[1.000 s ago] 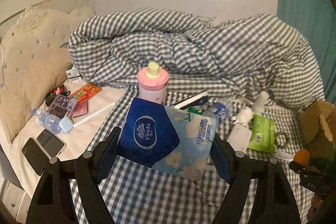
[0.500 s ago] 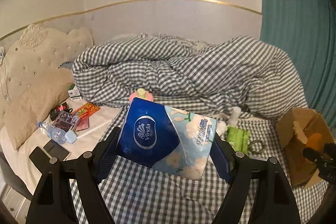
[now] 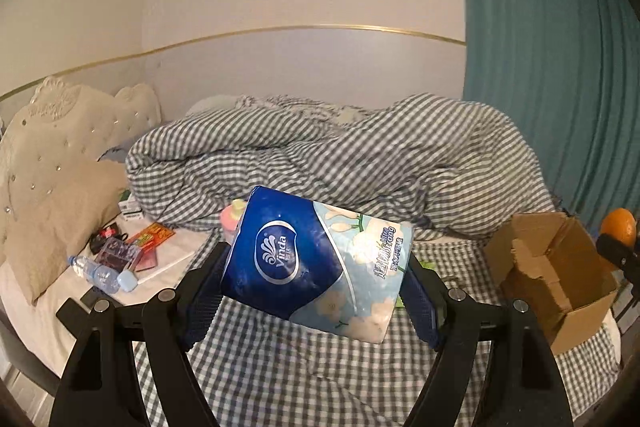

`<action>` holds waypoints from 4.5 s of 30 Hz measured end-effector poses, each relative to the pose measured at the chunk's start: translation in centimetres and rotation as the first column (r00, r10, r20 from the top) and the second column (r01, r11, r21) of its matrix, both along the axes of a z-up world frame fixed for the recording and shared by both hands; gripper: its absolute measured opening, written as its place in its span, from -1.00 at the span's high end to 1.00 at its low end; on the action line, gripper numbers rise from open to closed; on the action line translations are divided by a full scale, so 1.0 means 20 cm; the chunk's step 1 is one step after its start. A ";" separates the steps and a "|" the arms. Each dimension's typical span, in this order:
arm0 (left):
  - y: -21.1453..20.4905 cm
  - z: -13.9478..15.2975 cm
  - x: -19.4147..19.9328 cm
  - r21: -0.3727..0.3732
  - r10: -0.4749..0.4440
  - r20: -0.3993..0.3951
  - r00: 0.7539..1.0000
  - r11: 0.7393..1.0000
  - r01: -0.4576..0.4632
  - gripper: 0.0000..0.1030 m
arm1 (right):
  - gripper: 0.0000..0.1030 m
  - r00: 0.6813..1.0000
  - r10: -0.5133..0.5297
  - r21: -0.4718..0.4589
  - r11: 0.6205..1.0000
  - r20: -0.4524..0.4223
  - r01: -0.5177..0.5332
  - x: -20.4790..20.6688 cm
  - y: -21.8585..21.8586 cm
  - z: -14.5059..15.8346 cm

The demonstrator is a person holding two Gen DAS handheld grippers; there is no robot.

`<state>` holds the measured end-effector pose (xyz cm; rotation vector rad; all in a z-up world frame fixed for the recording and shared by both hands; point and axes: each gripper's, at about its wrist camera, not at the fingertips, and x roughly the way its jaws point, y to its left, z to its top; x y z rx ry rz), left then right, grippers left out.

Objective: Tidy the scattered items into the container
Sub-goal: 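Carry the tissue pack and orange over the cardboard box with both tools, then open both tools to drop the tissue pack and orange into the box, then move both tools back toward the remaining items on the sheet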

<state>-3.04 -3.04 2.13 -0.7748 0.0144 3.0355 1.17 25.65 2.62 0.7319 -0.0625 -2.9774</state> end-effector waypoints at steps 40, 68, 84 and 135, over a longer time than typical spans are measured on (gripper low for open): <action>1.35 -0.07 -0.09 0.006 -0.448 0.040 0.893 0.894 0.448 -0.57 | -0.08 0.938 -0.344 0.057 0.938 0.040 0.341 0.23 1.11 -0.10; 2.06 -0.73 -0.61 0.001 -0.649 0.534 0.542 0.642 0.767 -0.56 | -0.08 0.817 -0.179 0.130 0.983 0.548 0.128 -0.37 1.30 -0.74; 2.15 -0.75 -0.57 -0.088 -0.641 0.512 0.572 0.624 0.777 -0.86 | -0.50 0.842 -0.213 0.174 0.974 0.496 0.144 -0.37 1.27 -0.72; 0.27 0.35 0.00 -0.034 -0.110 -0.139 0.984 0.994 0.106 -1.00 | -0.99 0.930 -0.146 0.060 0.982 -0.337 0.176 0.16 0.22 0.37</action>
